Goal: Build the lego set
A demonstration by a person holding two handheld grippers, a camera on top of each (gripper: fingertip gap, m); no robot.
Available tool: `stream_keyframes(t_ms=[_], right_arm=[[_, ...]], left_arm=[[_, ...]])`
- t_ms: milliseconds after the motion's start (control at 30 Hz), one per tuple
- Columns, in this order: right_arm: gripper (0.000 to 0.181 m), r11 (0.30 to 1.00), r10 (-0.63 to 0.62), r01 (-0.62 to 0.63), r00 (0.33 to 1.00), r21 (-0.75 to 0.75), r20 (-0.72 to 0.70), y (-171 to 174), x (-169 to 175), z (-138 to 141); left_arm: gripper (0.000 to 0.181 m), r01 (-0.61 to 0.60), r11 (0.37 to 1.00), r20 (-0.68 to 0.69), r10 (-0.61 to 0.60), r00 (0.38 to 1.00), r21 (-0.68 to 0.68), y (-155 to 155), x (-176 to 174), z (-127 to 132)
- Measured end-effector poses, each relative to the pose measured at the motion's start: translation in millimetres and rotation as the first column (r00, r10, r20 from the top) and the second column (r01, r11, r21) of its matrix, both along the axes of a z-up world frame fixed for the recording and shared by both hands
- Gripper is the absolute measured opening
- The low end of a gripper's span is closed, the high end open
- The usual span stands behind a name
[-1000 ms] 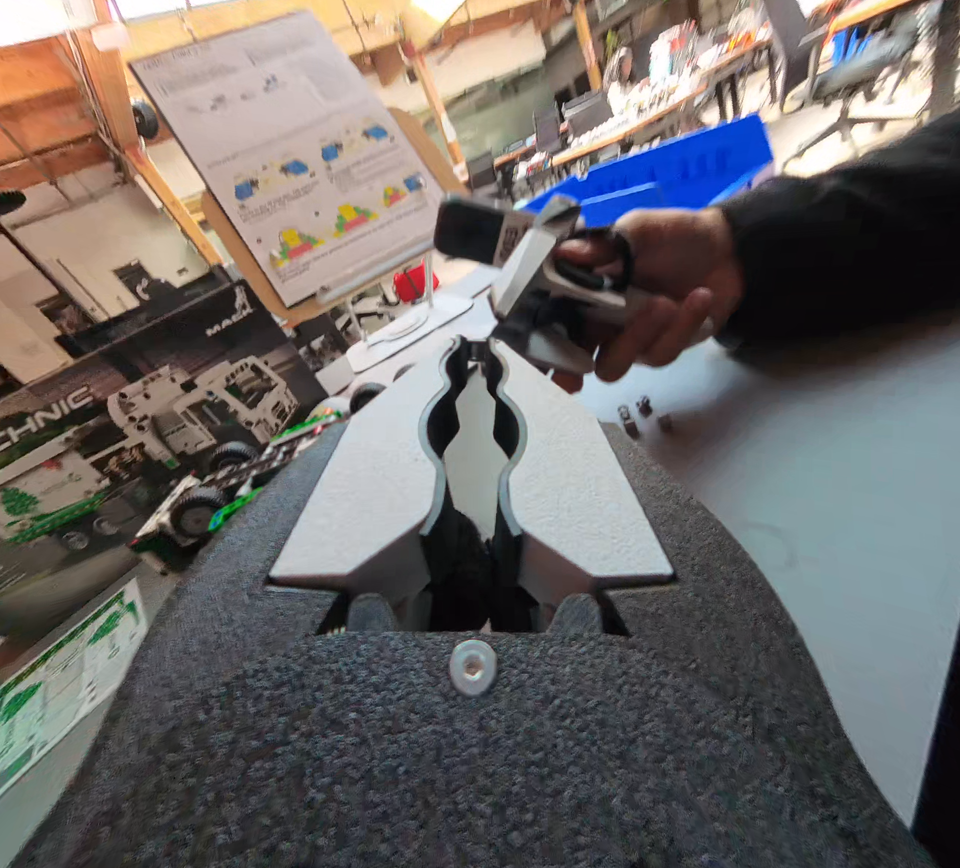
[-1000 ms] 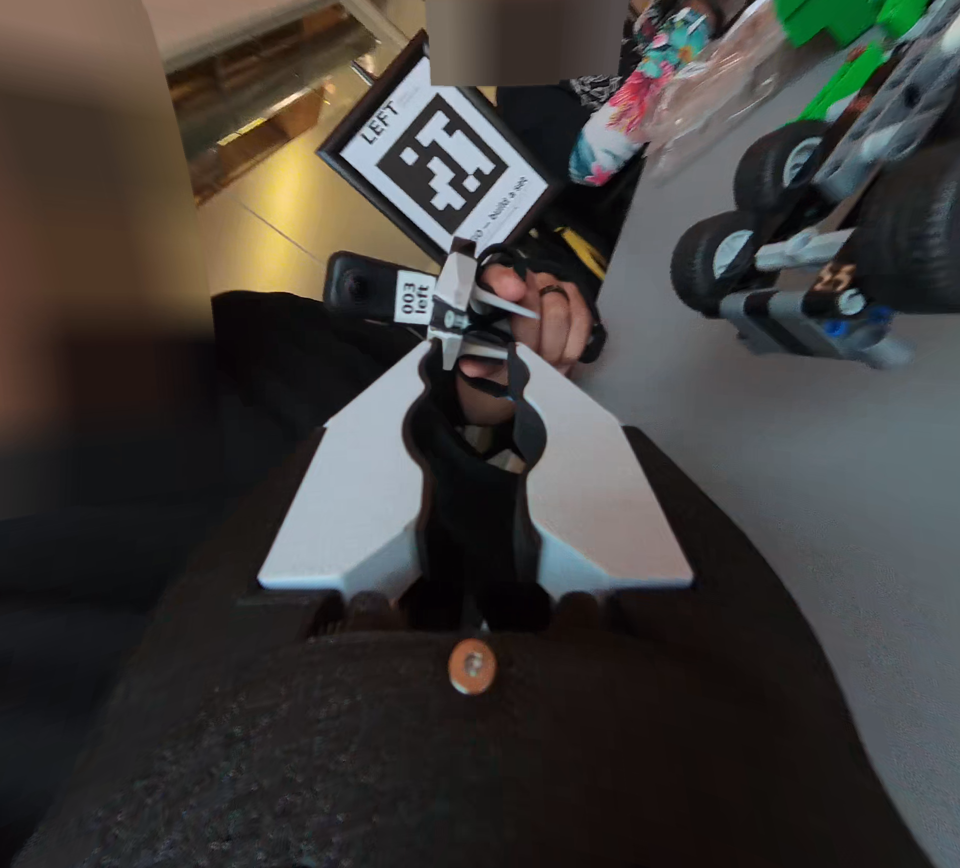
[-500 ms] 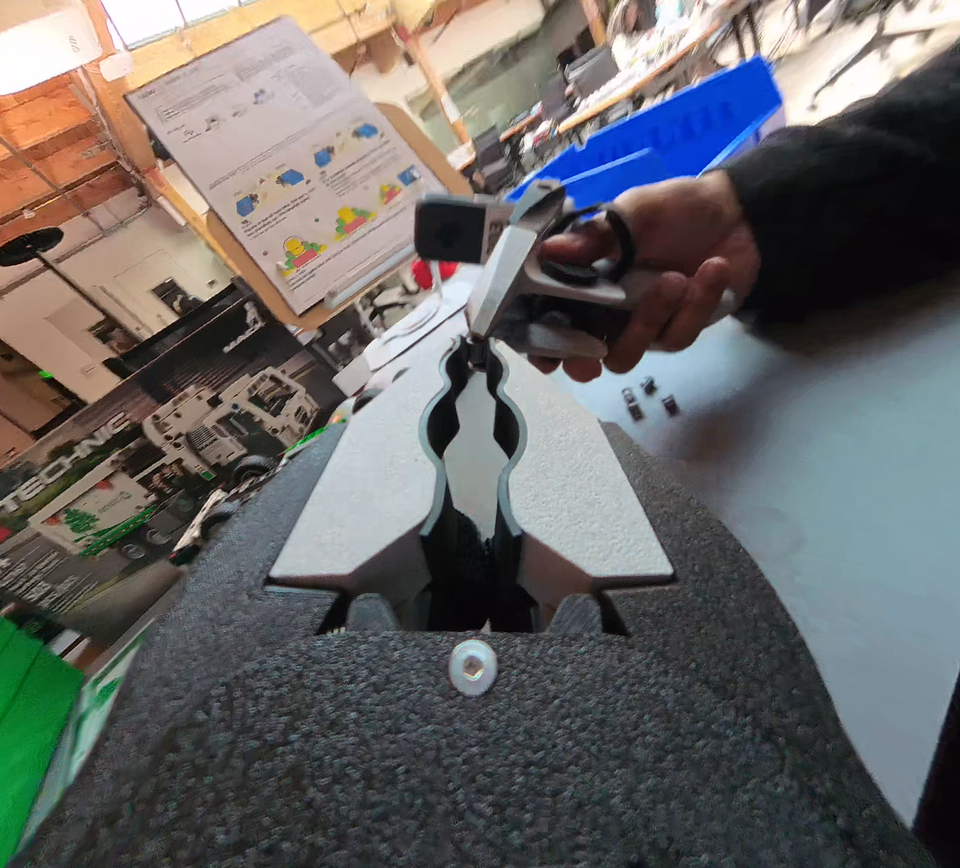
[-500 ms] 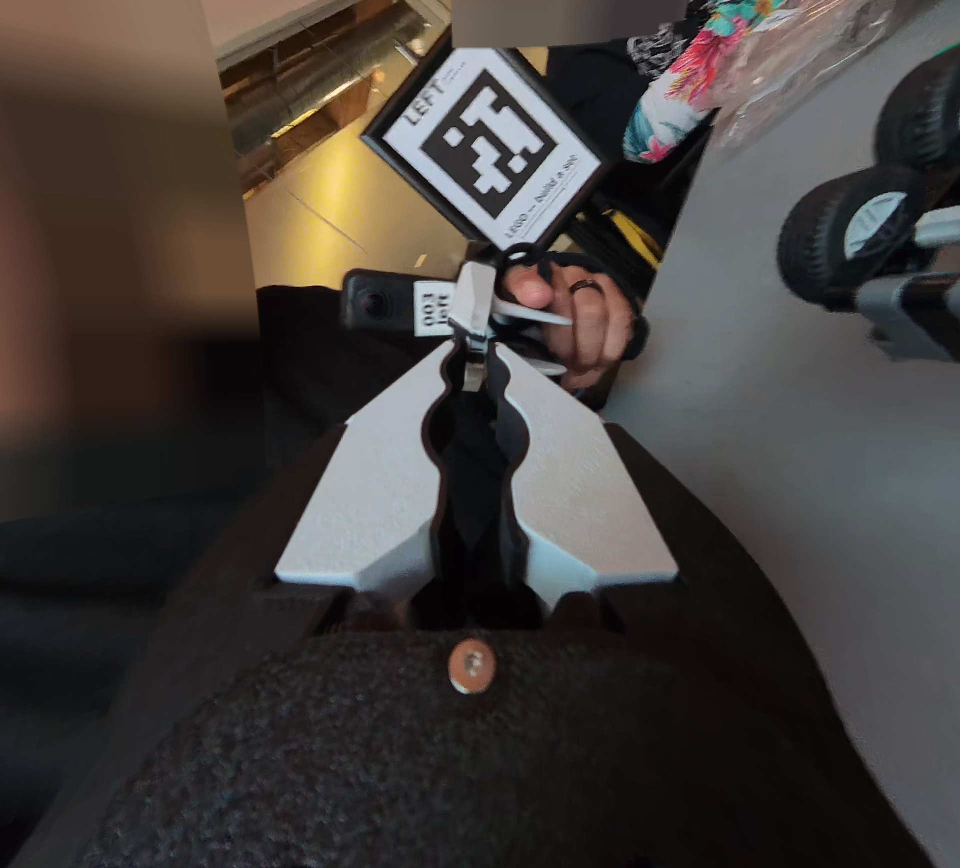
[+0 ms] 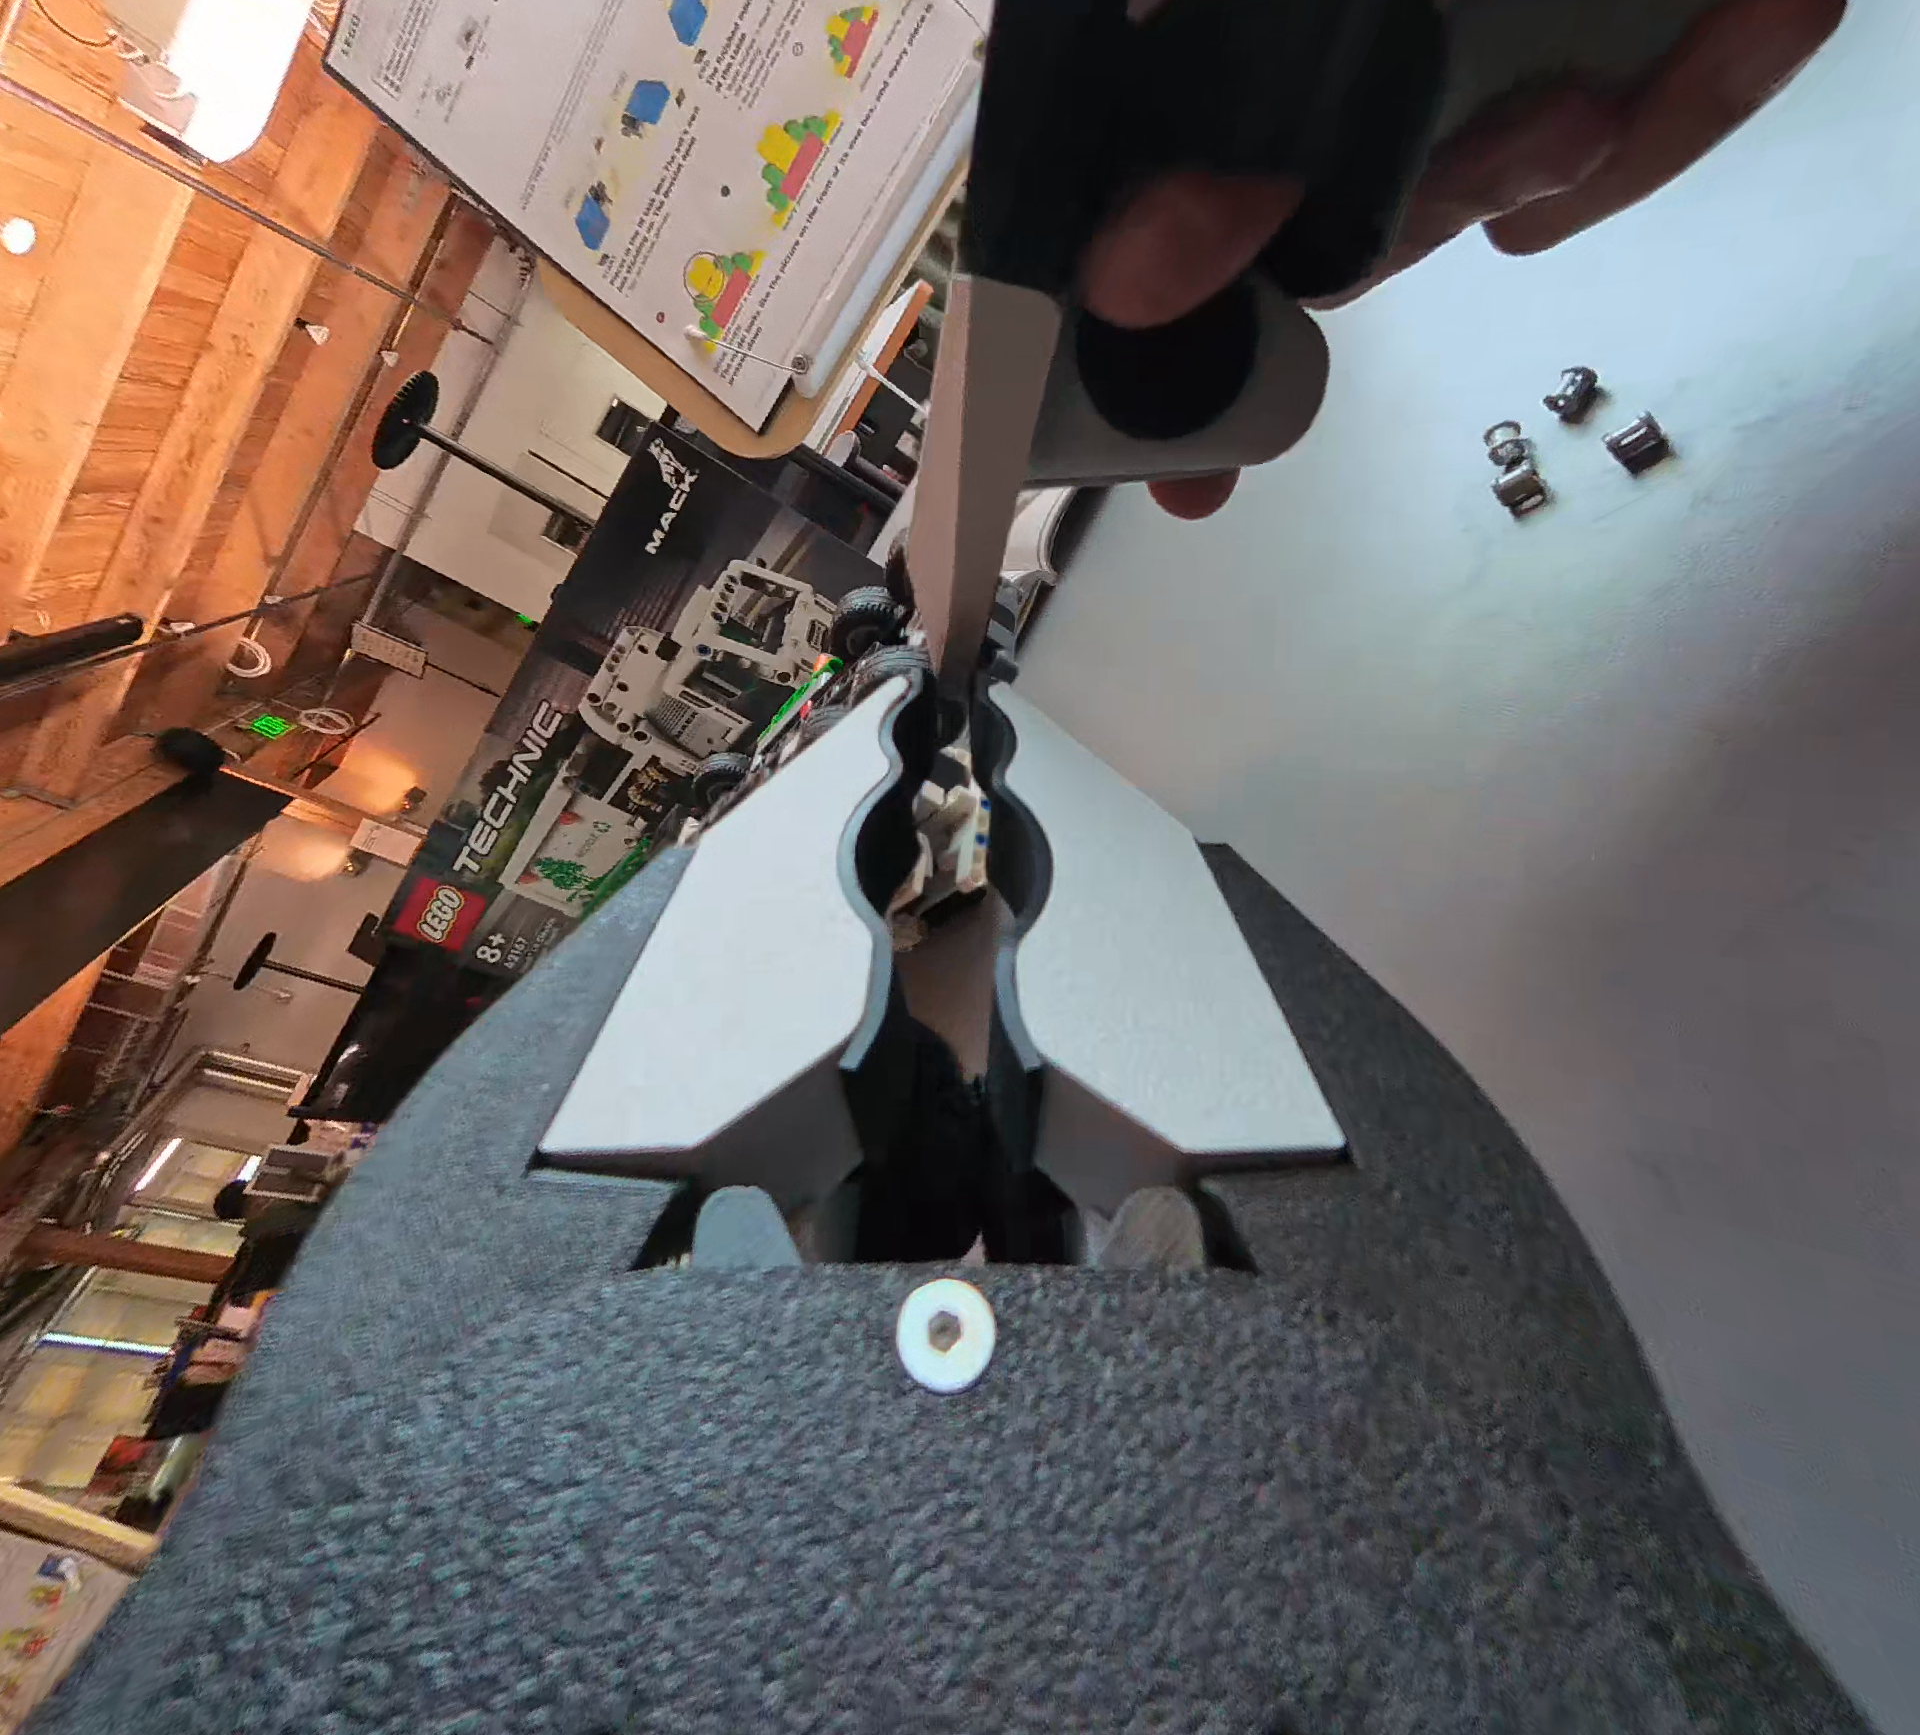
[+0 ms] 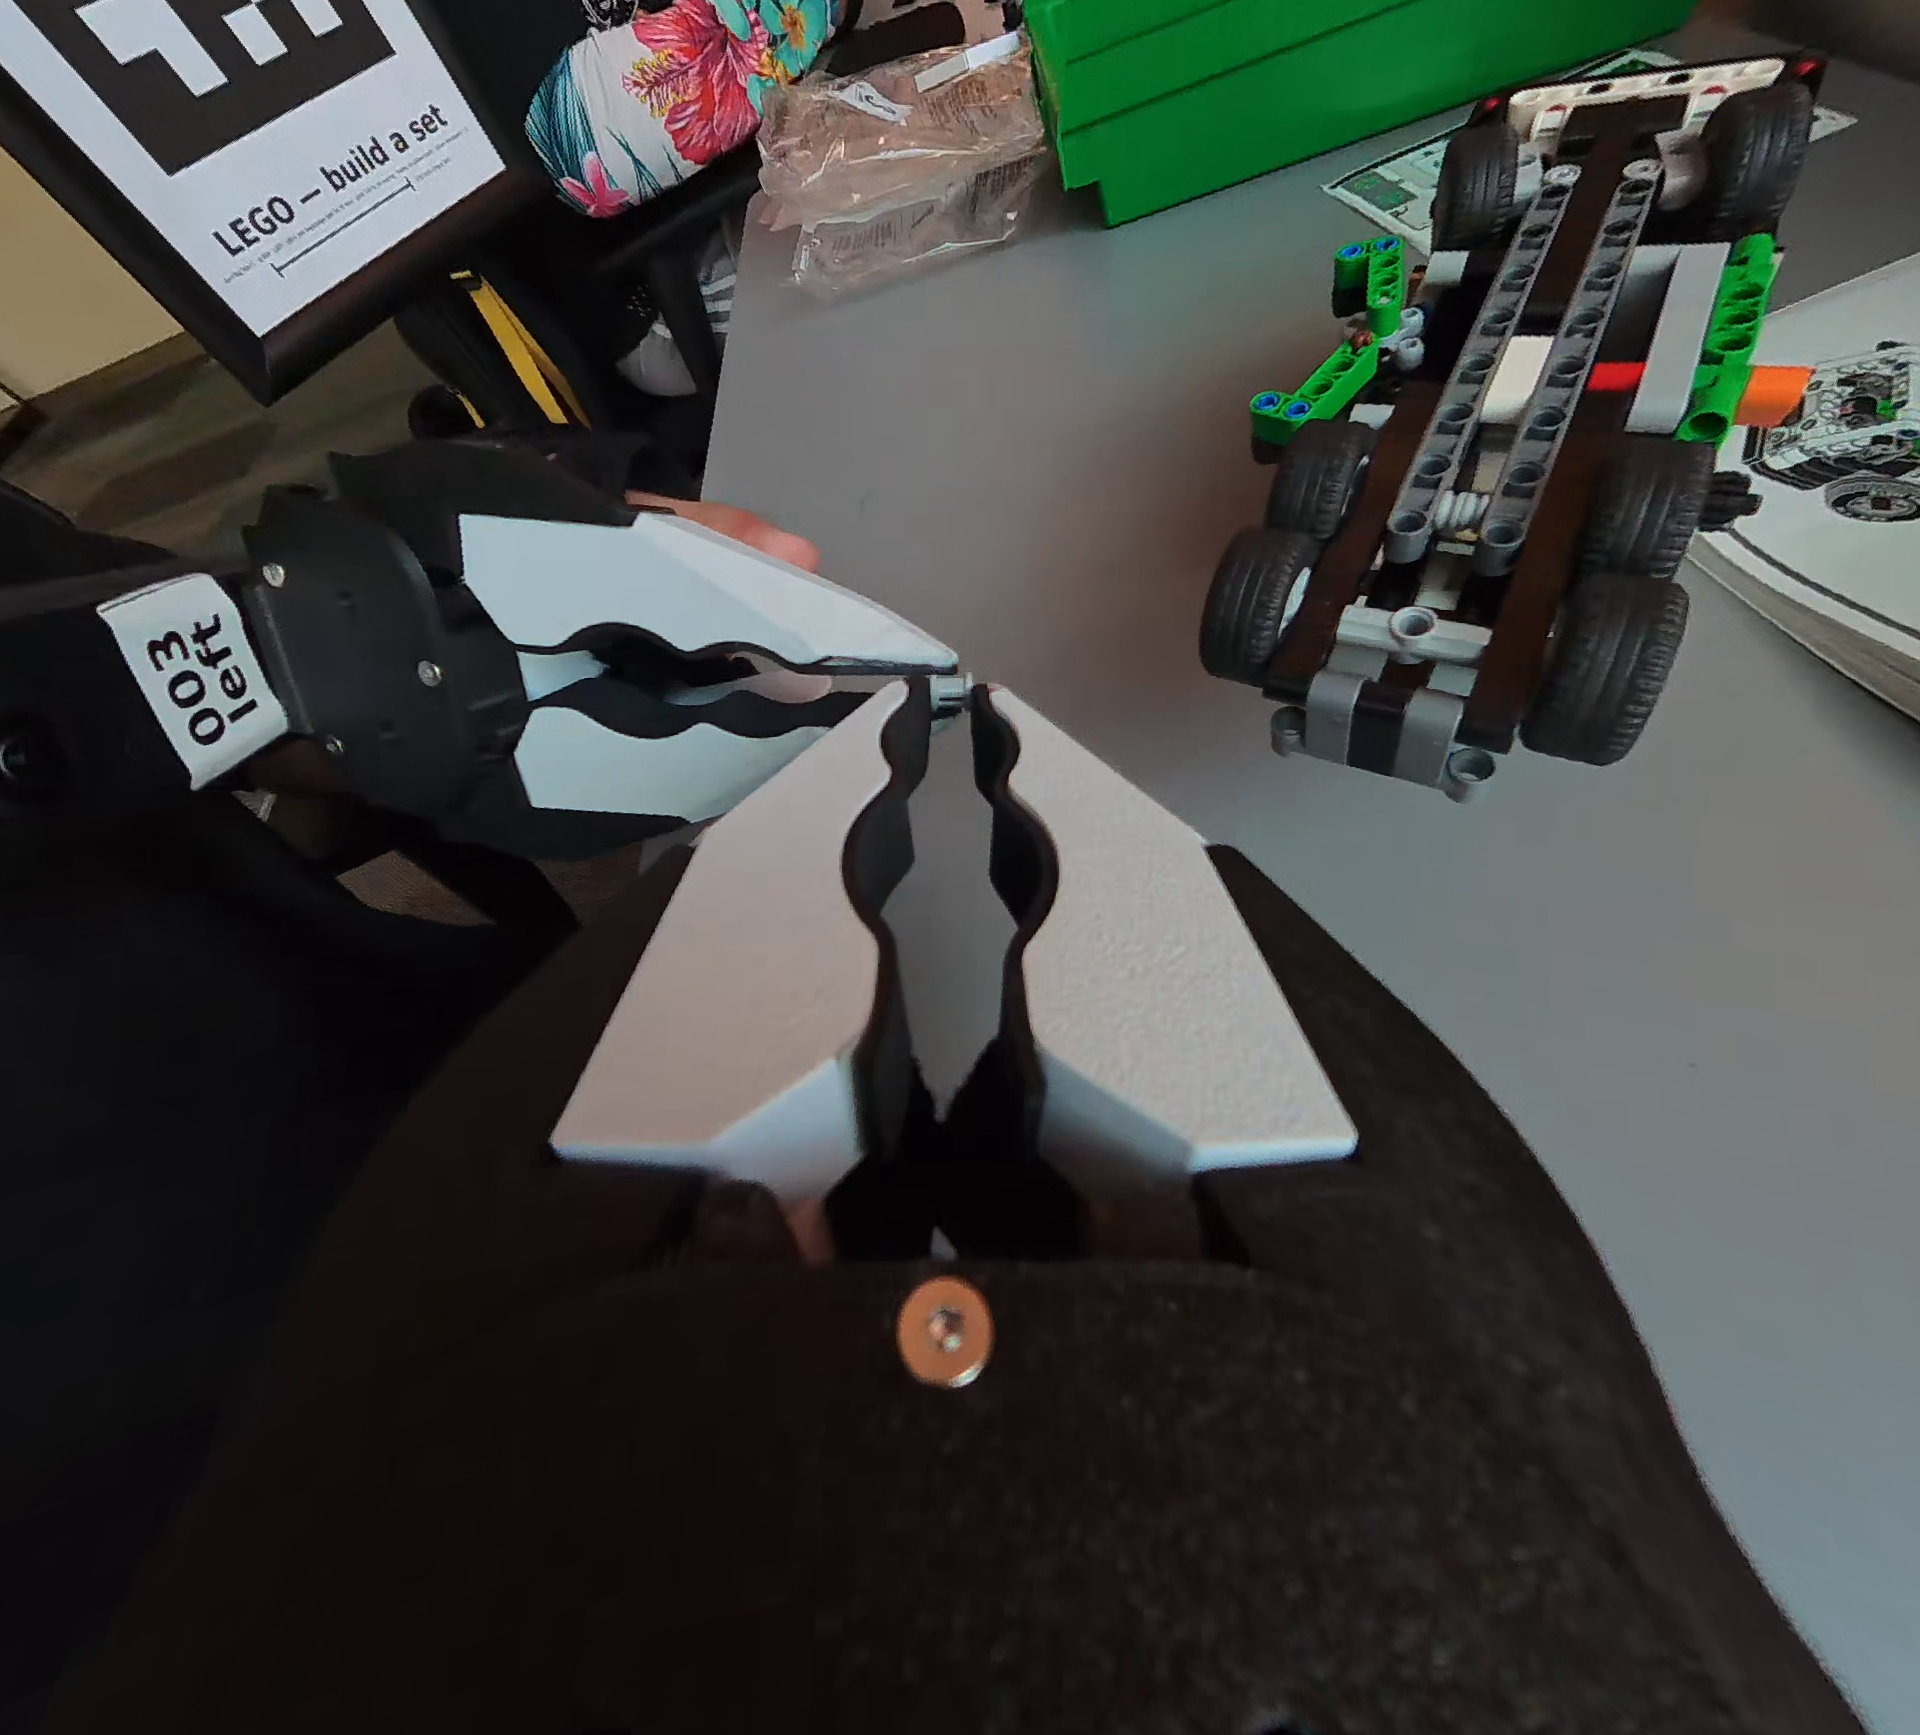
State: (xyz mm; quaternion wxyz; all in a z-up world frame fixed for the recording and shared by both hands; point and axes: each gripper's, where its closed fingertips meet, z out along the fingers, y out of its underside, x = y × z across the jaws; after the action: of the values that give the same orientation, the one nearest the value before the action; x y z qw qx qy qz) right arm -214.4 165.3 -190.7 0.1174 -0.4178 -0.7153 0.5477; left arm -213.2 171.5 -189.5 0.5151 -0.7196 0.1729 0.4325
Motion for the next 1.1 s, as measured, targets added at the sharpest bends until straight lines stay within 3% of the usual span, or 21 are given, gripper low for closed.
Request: stream_keyframes(t_ms=[133,267,367,433,500,567,600,667,900,1100], right_arm=[[0.014,0.999,0.040,-0.040,0.999,0.003,-0.033,-4,2,1],[0.023,0.990,0.066,-0.068,0.998,-0.121,-0.019,5,0,11],[0.021,0.941,0.154,-0.139,0.988,-0.308,0.025,0,6,21],[0.019,0.869,0.251,-0.218,0.968,-0.445,0.016,-6,15,34],[0.017,0.840,0.272,-0.255,0.962,-0.479,-0.035,-5,18,42],[0.015,0.839,0.274,-0.290,0.956,-0.461,-0.103,-7,22,48],[0.016,0.823,0.275,-0.302,0.953,-0.481,-0.127,-10,24,54],[0.018,0.757,0.298,-0.306,0.948,-0.577,-0.112,-16,27,63],[0.011,0.546,0.466,-0.308,0.884,-0.779,-0.023,-24,37,62],[0.006,0.577,0.460,-0.277,0.888,-0.769,0.025,-23,34,53]], left_arm=[[0.004,0.034,0.999,0.088,-0.036,0.995,0.023,-1,0,-3],[0.004,0.090,0.988,0.341,-0.128,0.931,0.127,-4,-5,-4],[0.004,0.195,0.917,0.530,-0.365,0.765,0.349,-9,6,18],[0.004,0.245,0.820,0.572,-0.545,0.613,0.518,-17,15,40],[0.003,0.239,0.736,0.598,-0.662,0.452,0.634,-26,17,55],[0.003,0.220,0.687,0.592,-0.715,0.372,0.692,-32,14,62],[0.003,0.217,0.678,0.588,-0.724,0.362,0.702,-33,14,63],[0.003,0.257,0.675,0.563,-0.726,0.394,0.691,-32,20,63],[0.003,0.373,0.733,0.447,-0.657,0.607,0.569,-23,38,57],[0.003,0.363,0.807,0.381,-0.553,0.741,0.465,-21,36,49]])
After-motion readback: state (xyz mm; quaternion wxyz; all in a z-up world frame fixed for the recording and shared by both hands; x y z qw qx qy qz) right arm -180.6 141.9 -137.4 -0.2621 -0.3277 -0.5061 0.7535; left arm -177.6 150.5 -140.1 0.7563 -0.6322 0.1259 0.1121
